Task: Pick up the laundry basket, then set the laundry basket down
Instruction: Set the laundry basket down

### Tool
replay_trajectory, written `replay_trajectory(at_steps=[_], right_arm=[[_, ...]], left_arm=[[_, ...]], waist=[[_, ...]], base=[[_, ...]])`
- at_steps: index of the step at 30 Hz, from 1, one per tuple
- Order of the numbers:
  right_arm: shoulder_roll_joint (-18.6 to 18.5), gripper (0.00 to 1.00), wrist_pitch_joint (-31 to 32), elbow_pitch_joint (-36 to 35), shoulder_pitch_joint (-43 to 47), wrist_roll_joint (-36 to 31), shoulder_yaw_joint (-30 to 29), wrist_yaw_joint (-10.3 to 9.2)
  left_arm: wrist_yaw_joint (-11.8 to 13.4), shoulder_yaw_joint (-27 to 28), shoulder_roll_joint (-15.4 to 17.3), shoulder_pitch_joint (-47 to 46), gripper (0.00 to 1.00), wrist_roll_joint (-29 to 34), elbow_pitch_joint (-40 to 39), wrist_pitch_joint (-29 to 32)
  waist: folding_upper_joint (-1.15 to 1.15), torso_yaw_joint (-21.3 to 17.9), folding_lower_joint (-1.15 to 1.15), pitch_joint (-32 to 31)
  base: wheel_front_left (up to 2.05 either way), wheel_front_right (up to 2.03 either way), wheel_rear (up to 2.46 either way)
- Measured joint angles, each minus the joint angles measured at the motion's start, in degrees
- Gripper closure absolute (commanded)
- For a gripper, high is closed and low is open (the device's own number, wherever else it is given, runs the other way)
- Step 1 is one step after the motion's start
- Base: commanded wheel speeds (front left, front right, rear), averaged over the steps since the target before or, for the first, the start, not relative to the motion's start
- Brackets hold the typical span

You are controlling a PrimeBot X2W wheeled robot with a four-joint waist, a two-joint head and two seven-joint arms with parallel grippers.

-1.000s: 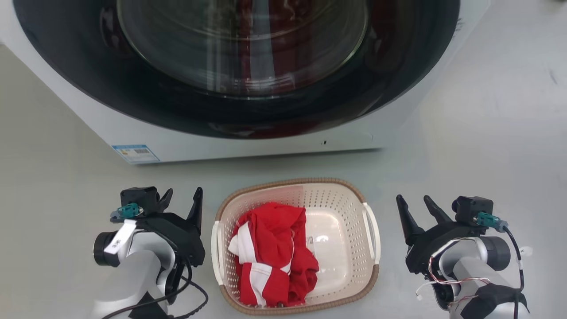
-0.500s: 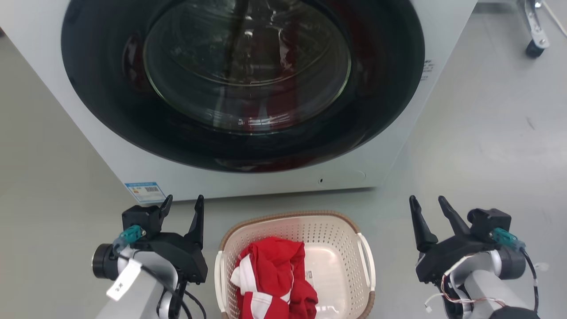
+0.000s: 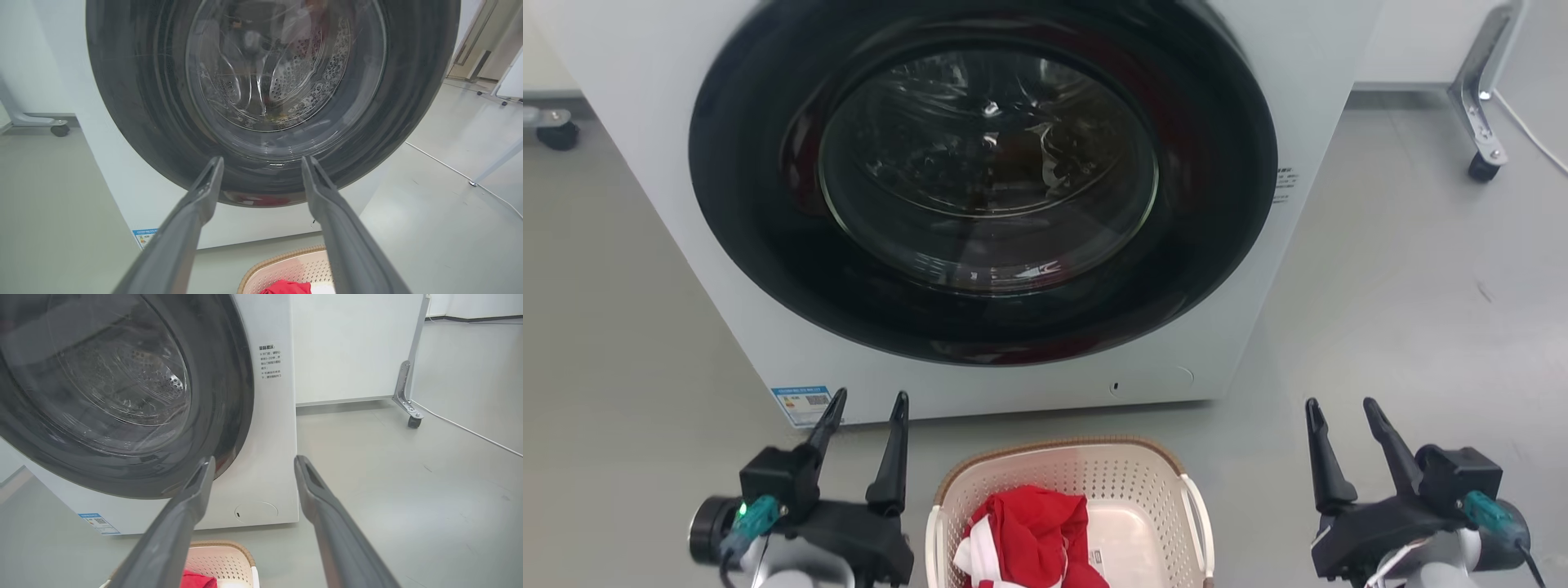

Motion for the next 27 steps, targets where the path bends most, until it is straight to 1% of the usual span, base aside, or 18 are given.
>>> replay_trajectory(at_steps=[6,13,17,18,21,23,27], right_arm=[[0.0,0.00,0.0,-6.5,4.6,-1.0,-0.8,-1.00],[0.0,0.00,0.0,-12.5,9.9,-3.3,-1.4,-1.99],[0.0,0.00,0.0,-14.4,11.6,-3.9,-1.4,-2.37],[0.0,0.00,0.0,-15.7,13.0,-4.1,-1.7,-2.48],[0.0,0.00,0.0,-16.4,13.9,-4.4,-1.9,-2.53],[0.0,0.00,0.0,-17.3,14.8,-4.5,-2.1,-2.98],[0.0,0.00,0.0,-18.4,15.8,-5.6,-2.7,-3.01]], left_arm=[[0.5,2.8,1.2,7.0,0.00,1.3,-5.9,0.0],[0.5,5.0,1.2,12.3,0.00,3.6,-11.1,0.0],[0.5,7.0,0.9,14.6,0.00,4.7,-12.2,0.0],[0.5,8.0,0.4,15.9,0.00,5.4,-12.9,0.0],[0.5,8.7,-0.2,16.9,0.00,6.0,-13.5,0.0],[0.5,9.5,-0.6,17.4,0.00,7.1,-14.1,0.0],[0.5,10.4,-1.3,18.7,0.00,8.2,-14.8,0.0]], waist=[[0.00,0.1,0.00,-2.1],[0.00,0.1,0.00,-4.0],[0.01,0.0,0.00,-4.6],[0.01,-0.1,0.00,-4.6],[0.01,-0.1,0.00,-4.6],[0.01,-0.1,0.00,-4.6],[0.01,-0.1,0.00,-4.6]], base=[[0.00,0.00,0.00],[0.00,0.00,0.00],[0.00,0.00,0.00],[0.00,0.00,0.00],[0.00,0.00,0.00],[0.00,0.00,0.00],[0.00,0.00,0.00]])
